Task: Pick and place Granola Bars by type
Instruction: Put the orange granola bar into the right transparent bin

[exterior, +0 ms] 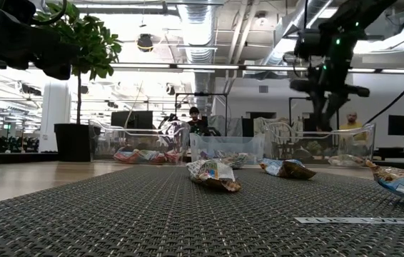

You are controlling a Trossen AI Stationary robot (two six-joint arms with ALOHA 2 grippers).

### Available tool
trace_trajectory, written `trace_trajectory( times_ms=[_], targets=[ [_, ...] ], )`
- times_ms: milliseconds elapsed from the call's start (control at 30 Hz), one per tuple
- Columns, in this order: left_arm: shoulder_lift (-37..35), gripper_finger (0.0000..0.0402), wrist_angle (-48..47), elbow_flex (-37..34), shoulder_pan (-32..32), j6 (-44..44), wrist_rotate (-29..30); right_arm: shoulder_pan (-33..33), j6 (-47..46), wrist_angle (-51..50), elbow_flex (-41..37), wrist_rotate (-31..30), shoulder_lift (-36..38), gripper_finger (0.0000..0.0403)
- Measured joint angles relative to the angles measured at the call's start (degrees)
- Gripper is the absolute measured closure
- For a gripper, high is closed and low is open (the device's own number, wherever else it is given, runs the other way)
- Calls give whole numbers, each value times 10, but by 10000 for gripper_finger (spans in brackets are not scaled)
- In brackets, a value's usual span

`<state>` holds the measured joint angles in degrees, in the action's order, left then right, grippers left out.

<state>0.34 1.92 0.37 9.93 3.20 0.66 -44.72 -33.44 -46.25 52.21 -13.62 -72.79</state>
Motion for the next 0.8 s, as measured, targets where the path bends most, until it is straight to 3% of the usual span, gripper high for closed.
trace_trajectory(
  times_ms=[367, 667, 800],
  targets=[
    [0, 217, 0, 0, 0, 0, 0, 108, -58, 40, 30, 118, 73, 300],
    [0, 217, 0, 0, 0, 0, 0, 249, -100, 89, 30, 224, 91, 300],
    [0, 217, 0, 0, 0, 0, 0, 313, -103, 107, 30, 244, 82, 301]
  ],
)
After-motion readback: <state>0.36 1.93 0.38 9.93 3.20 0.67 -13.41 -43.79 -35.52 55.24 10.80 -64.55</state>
